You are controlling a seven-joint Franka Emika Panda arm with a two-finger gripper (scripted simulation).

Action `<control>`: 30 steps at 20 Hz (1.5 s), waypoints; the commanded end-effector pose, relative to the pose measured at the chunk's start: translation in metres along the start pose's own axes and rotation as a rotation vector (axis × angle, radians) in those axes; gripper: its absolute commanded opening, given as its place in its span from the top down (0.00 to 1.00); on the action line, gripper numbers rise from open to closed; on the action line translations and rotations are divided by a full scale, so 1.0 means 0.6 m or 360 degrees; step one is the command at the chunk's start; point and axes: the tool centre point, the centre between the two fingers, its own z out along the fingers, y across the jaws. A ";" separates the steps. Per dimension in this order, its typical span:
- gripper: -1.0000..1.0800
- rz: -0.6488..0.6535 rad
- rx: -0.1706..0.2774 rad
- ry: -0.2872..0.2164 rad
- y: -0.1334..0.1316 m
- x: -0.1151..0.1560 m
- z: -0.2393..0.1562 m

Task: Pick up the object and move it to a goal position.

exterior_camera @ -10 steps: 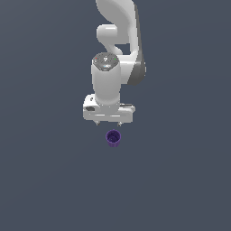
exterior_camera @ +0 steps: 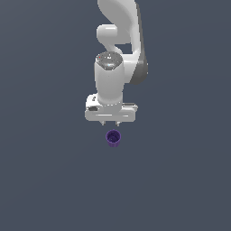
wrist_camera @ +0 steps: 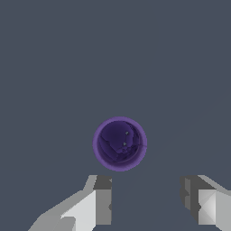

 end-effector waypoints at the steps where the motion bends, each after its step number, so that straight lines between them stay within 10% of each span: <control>1: 0.38 -0.0006 -0.0002 -0.0002 0.000 0.000 0.000; 15: 0.38 -0.0373 -0.0094 -0.0159 -0.016 0.026 0.029; 30: 0.38 -0.1192 -0.0306 -0.0611 -0.034 0.069 0.093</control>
